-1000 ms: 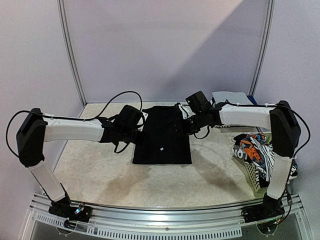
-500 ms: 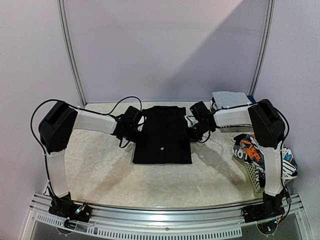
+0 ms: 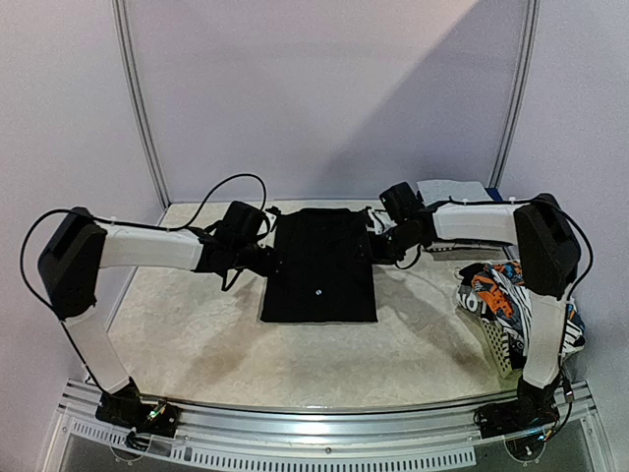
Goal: Fold and stack the mixed laundry pile
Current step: Adjust the 2/3-rectangle-folded tank top at the center of the board, then pick up the 2/3-rectangle-folded shirt from the center of the board.
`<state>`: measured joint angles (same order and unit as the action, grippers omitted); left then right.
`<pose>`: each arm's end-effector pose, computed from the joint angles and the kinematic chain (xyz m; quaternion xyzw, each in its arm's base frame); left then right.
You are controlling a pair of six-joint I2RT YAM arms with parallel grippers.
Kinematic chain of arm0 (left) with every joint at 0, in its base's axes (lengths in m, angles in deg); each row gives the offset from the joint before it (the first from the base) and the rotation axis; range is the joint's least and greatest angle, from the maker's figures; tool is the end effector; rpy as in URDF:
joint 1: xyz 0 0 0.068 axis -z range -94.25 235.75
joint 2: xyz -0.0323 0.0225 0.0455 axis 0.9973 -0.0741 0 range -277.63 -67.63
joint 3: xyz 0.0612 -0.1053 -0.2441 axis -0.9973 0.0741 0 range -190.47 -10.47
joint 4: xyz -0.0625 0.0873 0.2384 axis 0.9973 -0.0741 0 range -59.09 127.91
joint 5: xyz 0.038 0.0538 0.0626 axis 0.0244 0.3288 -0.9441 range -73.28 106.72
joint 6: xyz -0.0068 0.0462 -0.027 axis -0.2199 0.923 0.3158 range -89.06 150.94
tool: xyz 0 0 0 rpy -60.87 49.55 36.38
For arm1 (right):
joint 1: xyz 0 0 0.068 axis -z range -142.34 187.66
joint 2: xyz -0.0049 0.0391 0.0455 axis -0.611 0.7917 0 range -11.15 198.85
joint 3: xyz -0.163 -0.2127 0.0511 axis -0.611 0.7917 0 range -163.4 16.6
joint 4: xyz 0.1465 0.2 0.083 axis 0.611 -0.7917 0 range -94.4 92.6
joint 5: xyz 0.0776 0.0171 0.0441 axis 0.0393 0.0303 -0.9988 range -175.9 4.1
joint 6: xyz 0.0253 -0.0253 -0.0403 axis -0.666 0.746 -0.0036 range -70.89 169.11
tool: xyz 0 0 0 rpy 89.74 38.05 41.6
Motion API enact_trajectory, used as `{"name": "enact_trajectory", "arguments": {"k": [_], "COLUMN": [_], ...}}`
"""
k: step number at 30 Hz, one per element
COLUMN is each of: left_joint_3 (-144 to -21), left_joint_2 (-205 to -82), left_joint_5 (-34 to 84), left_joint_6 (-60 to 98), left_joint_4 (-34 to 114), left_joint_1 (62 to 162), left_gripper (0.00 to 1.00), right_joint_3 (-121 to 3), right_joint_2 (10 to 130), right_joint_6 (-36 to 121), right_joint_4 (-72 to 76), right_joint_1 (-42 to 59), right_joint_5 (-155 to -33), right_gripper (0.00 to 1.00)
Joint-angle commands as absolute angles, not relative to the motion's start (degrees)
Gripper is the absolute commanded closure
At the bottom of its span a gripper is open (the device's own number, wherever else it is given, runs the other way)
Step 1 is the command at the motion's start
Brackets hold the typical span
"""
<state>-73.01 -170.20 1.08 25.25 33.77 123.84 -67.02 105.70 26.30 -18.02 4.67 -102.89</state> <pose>0.3060 -0.2278 0.1841 0.2037 0.8911 -0.0276 0.4047 0.3640 0.2488 0.1777 -0.1291 0.9325 0.2677 0.2054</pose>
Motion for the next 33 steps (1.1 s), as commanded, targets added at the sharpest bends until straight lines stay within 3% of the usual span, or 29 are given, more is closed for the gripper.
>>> {"name": "enact_trajectory", "arguments": {"k": [1, 6, 11, 18, 33], "left_joint_3": [-64.8, -63.2, -59.5, -58.5, -62.0], "left_joint_2": [-161.1, -158.2, -155.2, -152.9, -167.7], "left_joint_5": [-5.7, -4.4, -1.9, 7.0, 1.7], "left_joint_6": [30.9, 36.9, 49.7, 63.4, 68.5], "left_joint_4": [47.2, 47.4, 49.8, 40.6, 39.3], "left_joint_1": [127.0, 128.4, 134.7, 140.6, 149.0], "left_gripper": [0.00, 0.00, 0.01, 0.10, 0.29], "right_joint_3": [-64.2, -57.7, -50.2, -43.2, -35.2], "right_joint_2": [97.0, 89.2, 82.0, 76.5, 71.0], "right_joint_6": [26.8, 25.7, 24.3, 21.9, 20.4], "right_joint_4": [-17.1, -12.8, -8.7, -5.9, -5.4], "right_joint_1": [4.2, 4.0, 4.0, 4.4, 4.4], "right_joint_5": [-98.3, -93.9, -90.2, -90.0, -88.0], "right_gripper": [0.53, 0.38, 0.02, 0.01, 0.01]}}
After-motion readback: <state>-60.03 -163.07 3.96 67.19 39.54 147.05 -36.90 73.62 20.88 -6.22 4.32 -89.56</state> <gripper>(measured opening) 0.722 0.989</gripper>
